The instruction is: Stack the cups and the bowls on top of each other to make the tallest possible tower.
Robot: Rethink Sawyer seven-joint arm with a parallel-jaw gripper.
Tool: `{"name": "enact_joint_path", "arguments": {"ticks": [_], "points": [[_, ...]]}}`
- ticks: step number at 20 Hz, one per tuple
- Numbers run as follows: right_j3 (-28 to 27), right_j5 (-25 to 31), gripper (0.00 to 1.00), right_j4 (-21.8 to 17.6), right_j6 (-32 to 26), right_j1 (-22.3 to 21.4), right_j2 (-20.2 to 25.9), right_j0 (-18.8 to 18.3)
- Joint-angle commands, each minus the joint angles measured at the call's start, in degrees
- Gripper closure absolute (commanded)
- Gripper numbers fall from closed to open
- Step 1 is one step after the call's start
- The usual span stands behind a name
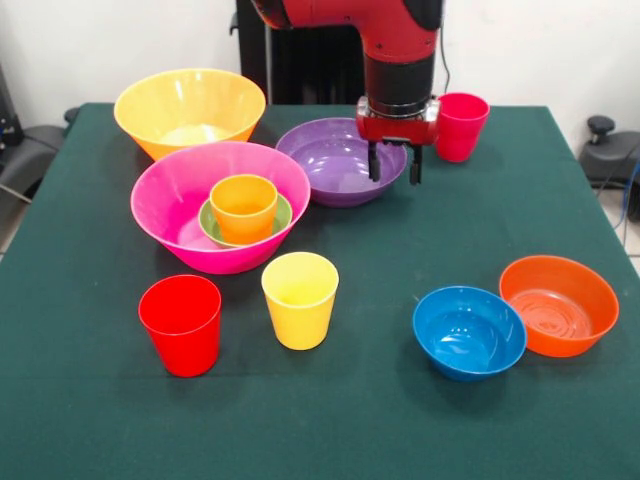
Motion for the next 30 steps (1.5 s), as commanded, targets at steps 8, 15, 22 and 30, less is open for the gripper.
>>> {"name": "enact_joint_path", "arguments": {"ticks": [8, 15, 22, 30], "points": [[-0.72, -3.94, 1.00, 0.82, 7.92, 1.90, 0.76, 2.31], [1.38, 0.13, 1.00, 3.56, 9.96, -2.56, -0.98, 4.46], [4.99, 13.14, 1.00, 8.66, 9.06, -15.74, -1.10, 5.93], [4.73, 18.48, 1.00, 10.58, 7.13, -19.31, -1.50, 6.43]]}}
